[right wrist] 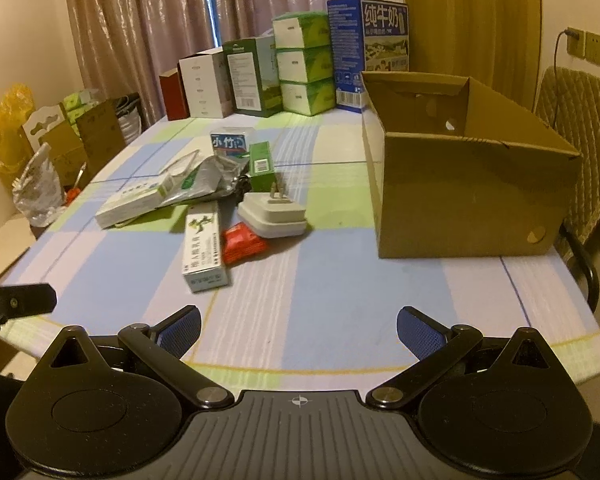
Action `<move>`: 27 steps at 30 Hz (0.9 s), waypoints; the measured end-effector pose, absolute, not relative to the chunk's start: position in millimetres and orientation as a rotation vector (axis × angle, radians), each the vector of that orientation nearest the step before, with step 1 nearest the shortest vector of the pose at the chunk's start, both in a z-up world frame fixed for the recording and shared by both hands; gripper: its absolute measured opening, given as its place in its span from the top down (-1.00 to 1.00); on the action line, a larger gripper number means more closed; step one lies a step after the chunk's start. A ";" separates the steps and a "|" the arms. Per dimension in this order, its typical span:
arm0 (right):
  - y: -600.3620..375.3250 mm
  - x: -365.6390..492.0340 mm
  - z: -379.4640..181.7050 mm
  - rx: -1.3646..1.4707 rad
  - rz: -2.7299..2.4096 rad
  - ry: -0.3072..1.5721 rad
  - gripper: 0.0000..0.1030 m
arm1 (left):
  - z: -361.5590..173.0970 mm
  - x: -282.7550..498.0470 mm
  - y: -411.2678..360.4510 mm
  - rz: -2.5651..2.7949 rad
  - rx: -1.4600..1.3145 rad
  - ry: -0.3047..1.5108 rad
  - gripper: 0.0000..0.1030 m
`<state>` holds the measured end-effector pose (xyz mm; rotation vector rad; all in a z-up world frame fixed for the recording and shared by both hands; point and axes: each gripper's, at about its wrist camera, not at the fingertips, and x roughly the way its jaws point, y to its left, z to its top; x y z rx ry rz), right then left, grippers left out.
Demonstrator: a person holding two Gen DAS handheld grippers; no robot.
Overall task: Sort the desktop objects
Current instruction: 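Move both tools toward the cluttered items on the table, then grasp the white-green ointment box with left tool while right tool grasps red candy packet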
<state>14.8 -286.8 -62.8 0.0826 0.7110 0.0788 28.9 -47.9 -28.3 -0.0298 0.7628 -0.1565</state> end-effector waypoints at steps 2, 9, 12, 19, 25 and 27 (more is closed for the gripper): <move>-287.6 21.3 -67.9 0.073 0.094 0.717 -0.97 | -30.7 36.1 -53.4 -0.161 -0.021 0.765 -0.98; -295.2 43.5 -85.8 0.053 0.116 0.733 -0.96 | -44.1 74.8 -77.3 -0.208 -0.017 0.777 -0.98; -296.9 52.4 -92.9 0.038 0.134 0.734 -0.89 | -50.5 89.2 -89.5 -0.236 -0.016 0.770 -0.91; -304.0 67.6 -109.4 0.044 0.146 0.770 -0.62 | -71.5 123.7 -115.3 -0.298 -0.028 0.789 -0.80; -305.9 74.2 -115.8 0.040 0.154 0.774 -0.60 | -94.2 148.0 -134.9 -0.333 -0.023 0.826 -0.64; -305.1 77.1 -117.9 0.038 0.157 0.774 -0.60 | -102.5 154.3 -138.5 -0.334 -0.019 0.842 -0.61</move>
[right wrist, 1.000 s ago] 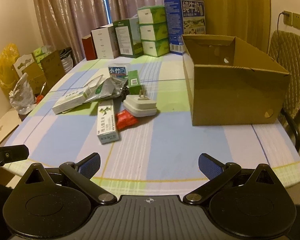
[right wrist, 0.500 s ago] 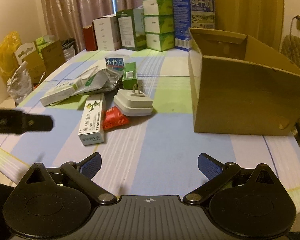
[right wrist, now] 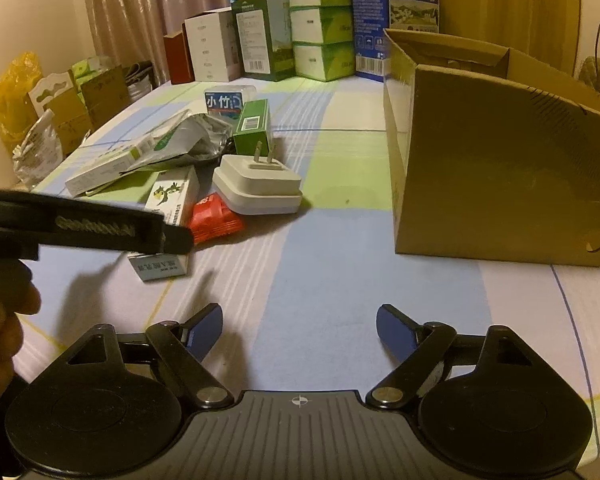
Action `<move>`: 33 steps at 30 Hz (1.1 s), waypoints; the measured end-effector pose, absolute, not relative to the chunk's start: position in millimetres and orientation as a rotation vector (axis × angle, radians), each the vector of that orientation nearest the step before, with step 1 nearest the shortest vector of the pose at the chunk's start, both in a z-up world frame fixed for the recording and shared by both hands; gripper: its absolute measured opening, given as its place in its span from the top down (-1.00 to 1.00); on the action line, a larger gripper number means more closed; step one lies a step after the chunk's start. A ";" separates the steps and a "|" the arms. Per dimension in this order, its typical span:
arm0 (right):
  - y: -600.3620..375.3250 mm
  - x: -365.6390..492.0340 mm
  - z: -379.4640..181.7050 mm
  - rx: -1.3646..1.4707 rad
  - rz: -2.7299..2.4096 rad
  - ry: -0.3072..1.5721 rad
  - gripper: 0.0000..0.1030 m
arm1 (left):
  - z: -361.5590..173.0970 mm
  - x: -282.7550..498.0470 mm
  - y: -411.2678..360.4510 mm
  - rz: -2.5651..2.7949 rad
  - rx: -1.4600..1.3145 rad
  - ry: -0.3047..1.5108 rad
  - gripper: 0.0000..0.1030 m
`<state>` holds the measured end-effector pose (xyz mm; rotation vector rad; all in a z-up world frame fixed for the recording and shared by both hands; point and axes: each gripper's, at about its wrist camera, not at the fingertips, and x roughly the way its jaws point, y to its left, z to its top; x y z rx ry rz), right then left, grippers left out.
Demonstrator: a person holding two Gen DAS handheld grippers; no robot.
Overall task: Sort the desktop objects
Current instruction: 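Grasp the white-green ointment box with left tool while right tool grasps red candy packet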
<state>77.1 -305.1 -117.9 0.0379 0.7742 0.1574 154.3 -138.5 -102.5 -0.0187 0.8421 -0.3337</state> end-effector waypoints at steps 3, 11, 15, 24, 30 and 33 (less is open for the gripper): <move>-302.5 80.0 -119.6 0.033 0.178 0.772 -0.60 | -111.8 160.3 -139.5 -0.332 0.013 0.868 -0.38; -273.8 98.5 -126.1 0.017 0.258 0.760 -0.60 | -109.7 154.1 -103.9 -0.296 0.064 0.869 0.30; -257.9 117.0 -130.7 -0.015 0.276 0.742 -0.59 | -108.8 156.7 -86.6 -0.279 0.076 0.867 0.30; -236.3 155.5 -140.3 -0.084 0.307 0.694 -0.40 | -104.8 162.1 -73.2 -0.327 0.063 0.826 -0.09; -241.6 160.2 -138.3 -0.088 0.305 0.689 0.17 | -107.3 171.6 -72.7 -0.382 0.054 0.809 -0.18; -247.4 151.3 -135.0 -0.079 0.315 0.704 0.20 | -109.3 174.1 -81.7 -0.416 0.102 0.793 -0.18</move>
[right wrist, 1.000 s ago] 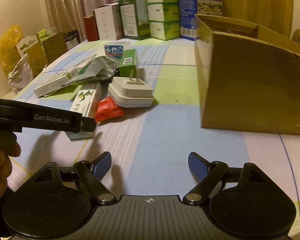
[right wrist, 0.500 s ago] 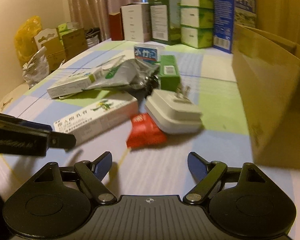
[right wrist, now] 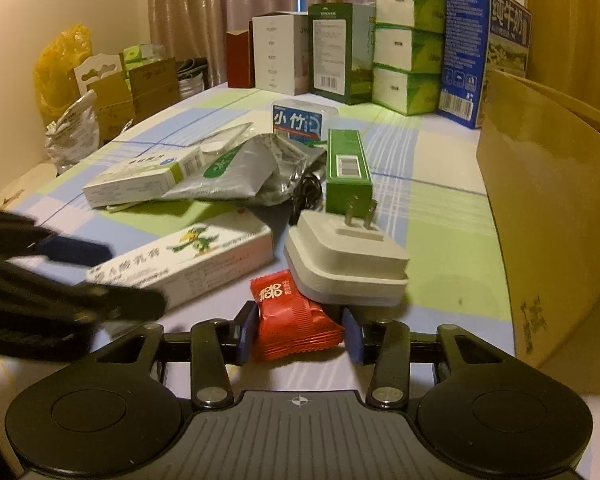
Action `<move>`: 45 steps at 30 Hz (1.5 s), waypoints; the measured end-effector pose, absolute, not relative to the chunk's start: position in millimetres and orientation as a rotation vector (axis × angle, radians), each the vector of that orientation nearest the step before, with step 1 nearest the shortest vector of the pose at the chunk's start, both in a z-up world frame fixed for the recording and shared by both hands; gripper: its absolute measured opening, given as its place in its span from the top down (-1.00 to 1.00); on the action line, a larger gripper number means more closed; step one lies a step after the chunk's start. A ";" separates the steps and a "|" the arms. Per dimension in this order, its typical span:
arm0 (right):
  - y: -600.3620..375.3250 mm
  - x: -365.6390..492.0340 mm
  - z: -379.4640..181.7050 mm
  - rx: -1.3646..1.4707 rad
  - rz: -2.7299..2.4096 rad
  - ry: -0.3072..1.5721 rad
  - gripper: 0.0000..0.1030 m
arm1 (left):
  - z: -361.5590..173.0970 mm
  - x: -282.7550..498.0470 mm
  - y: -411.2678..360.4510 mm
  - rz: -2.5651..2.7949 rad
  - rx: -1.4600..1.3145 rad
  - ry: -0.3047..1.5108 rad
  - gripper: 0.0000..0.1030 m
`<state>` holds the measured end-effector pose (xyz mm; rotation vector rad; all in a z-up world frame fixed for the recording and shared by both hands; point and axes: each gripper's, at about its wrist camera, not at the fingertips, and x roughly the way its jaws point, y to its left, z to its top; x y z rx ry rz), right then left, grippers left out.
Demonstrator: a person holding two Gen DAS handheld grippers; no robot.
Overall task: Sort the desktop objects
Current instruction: 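Grasp the white-green ointment box with left tool while right tool grasps red candy packet, then carry both held items over the cardboard box and open both tools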
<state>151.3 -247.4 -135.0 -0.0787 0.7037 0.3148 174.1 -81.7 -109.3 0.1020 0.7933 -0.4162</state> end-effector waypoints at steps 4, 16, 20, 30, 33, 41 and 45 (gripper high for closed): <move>-257.7 128.3 -131.8 -0.072 0.291 0.720 0.21 | -112.7 177.9 -95.4 -0.435 0.148 0.784 -0.18; -283.7 79.1 -122.9 -0.043 0.207 0.759 0.17 | -114.4 140.4 -118.5 -0.409 0.232 0.852 0.34; -284.7 78.8 -123.7 -0.041 0.216 0.757 -0.12 | -111.8 126.2 -117.9 -0.406 0.233 0.858 0.34; -278.4 91.2 -126.8 -0.101 0.286 0.732 0.29 | -105.4 142.0 -121.4 -0.413 0.247 0.818 0.16; -275.9 90.7 -126.8 -0.111 0.285 0.734 0.36 | -107.9 146.8 -123.8 -0.419 0.250 0.821 0.15; -279.1 90.9 -124.8 -0.071 0.262 0.745 0.40 | -114.2 154.5 -130.5 -0.426 0.286 0.834 0.15; -280.0 86.8 -125.9 -0.084 0.254 0.731 0.39 | -115.9 158.8 -131.4 -0.421 0.291 0.831 0.15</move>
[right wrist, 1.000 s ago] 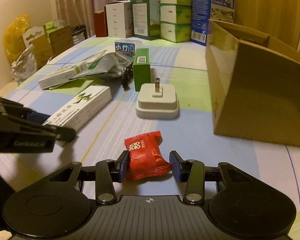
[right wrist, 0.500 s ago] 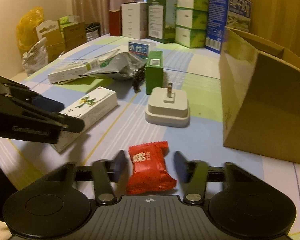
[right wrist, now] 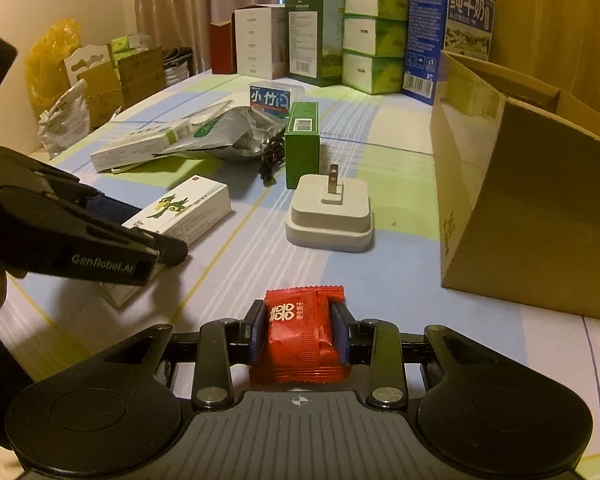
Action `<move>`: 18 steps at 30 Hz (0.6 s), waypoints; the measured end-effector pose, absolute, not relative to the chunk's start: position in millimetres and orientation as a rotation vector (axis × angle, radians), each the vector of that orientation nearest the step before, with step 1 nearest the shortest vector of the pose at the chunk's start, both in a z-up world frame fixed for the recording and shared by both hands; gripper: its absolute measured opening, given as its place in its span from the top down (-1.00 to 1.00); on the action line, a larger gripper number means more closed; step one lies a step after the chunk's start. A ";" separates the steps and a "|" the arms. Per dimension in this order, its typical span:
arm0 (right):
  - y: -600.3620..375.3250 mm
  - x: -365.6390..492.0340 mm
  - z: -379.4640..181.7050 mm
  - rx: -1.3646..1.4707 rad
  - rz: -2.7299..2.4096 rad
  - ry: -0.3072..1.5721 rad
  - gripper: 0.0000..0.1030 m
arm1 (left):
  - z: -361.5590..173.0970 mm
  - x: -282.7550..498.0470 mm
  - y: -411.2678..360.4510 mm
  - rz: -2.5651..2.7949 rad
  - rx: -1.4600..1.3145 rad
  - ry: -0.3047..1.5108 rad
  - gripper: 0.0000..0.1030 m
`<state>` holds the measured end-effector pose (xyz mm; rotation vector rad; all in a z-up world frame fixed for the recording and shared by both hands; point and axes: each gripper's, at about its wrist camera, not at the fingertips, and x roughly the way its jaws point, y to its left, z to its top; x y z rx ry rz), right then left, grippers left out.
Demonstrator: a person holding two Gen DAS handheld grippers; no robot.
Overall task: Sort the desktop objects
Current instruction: 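Carry both held items over the cardboard box and open both tools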
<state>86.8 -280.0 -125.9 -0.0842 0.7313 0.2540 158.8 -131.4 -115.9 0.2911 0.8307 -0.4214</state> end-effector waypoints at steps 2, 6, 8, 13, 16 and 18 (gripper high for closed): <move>-281.3 85.9 -126.0 -0.080 0.246 0.731 0.39 | -115.8 159.9 -132.3 -0.417 0.299 0.830 0.19; -282.6 84.0 -125.7 -0.074 0.234 0.733 0.40 | -114.8 158.1 -136.1 -0.416 0.313 0.831 0.34; -282.9 83.5 -125.4 -0.070 0.231 0.733 0.40 | -114.4 155.3 -137.7 -0.411 0.324 0.828 0.35; -287.2 79.8 -119.9 -0.044 0.218 0.729 0.45 | -112.6 146.6 -137.7 -0.406 0.324 0.834 0.36; -289.0 74.8 -111.9 -0.048 0.211 0.715 0.46 | -109.1 139.7 -136.3 -0.405 0.314 0.838 0.36; -290.9 71.4 -106.5 -0.046 0.203 0.706 0.46 | -105.7 135.0 -136.0 -0.407 0.308 0.839 0.36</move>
